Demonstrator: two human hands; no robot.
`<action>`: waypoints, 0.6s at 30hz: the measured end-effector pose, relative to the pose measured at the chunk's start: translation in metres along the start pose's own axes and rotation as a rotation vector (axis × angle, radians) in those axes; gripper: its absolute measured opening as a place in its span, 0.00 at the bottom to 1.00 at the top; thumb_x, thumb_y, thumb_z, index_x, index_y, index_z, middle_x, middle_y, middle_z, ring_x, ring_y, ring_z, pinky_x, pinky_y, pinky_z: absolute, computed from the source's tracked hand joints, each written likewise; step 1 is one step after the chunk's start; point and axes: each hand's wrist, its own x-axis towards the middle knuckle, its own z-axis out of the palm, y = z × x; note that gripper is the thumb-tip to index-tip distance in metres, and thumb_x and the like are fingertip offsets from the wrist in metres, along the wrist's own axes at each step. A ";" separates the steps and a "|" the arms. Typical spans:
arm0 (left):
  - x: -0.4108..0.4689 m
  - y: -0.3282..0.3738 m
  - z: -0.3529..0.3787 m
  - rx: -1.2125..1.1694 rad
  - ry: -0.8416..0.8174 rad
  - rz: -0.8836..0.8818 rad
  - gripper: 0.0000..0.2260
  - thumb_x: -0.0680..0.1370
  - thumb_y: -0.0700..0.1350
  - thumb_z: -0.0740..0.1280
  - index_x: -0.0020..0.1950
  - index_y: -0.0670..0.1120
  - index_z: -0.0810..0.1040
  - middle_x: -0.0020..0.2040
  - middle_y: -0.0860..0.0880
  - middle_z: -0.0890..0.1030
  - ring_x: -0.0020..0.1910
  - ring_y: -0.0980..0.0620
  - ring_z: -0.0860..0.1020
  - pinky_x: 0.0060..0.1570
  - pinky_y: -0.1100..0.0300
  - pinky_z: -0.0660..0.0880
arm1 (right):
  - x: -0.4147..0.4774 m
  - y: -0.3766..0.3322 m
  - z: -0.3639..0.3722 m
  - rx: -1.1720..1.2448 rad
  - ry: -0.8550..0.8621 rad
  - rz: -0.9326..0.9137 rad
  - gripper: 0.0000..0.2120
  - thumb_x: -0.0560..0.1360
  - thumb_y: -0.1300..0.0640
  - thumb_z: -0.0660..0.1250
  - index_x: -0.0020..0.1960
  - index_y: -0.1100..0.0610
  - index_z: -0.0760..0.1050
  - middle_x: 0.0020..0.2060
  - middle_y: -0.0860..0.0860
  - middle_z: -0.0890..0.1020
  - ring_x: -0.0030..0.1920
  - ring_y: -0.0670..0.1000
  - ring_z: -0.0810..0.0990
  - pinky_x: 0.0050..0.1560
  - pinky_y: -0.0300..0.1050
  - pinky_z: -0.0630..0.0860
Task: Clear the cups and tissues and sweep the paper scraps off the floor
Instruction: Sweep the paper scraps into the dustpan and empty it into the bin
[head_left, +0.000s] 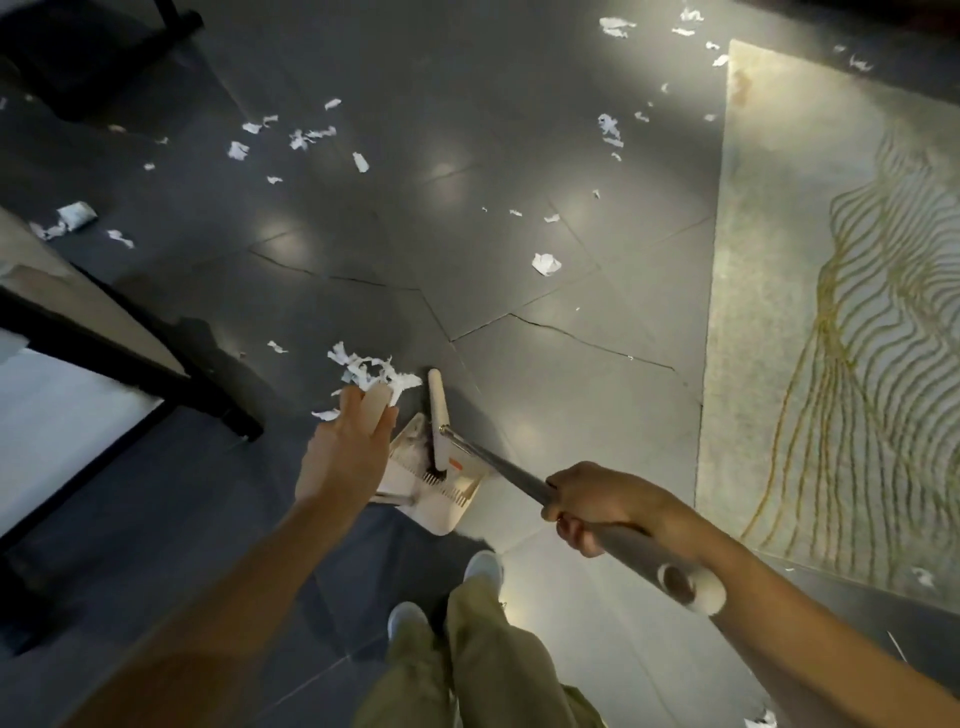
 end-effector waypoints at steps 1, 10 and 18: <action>-0.005 -0.003 -0.004 -0.084 0.005 -0.032 0.13 0.80 0.46 0.56 0.61 0.42 0.71 0.49 0.40 0.73 0.40 0.41 0.77 0.36 0.49 0.75 | -0.009 -0.004 0.000 0.017 -0.013 0.001 0.05 0.76 0.66 0.64 0.49 0.60 0.77 0.25 0.52 0.72 0.19 0.44 0.68 0.21 0.34 0.66; -0.082 -0.076 -0.002 -0.380 0.121 -0.295 0.11 0.78 0.59 0.54 0.48 0.53 0.66 0.33 0.55 0.71 0.32 0.51 0.73 0.30 0.59 0.67 | 0.000 -0.070 0.037 -0.275 0.126 -0.191 0.04 0.75 0.67 0.62 0.48 0.63 0.73 0.29 0.56 0.72 0.28 0.50 0.69 0.31 0.41 0.68; -0.148 -0.135 -0.013 -0.573 0.155 -0.648 0.11 0.74 0.65 0.54 0.48 0.61 0.63 0.34 0.46 0.78 0.29 0.46 0.78 0.24 0.50 0.77 | 0.048 -0.134 0.096 -0.920 0.261 -0.355 0.05 0.72 0.67 0.64 0.45 0.64 0.77 0.47 0.61 0.82 0.43 0.57 0.81 0.34 0.42 0.73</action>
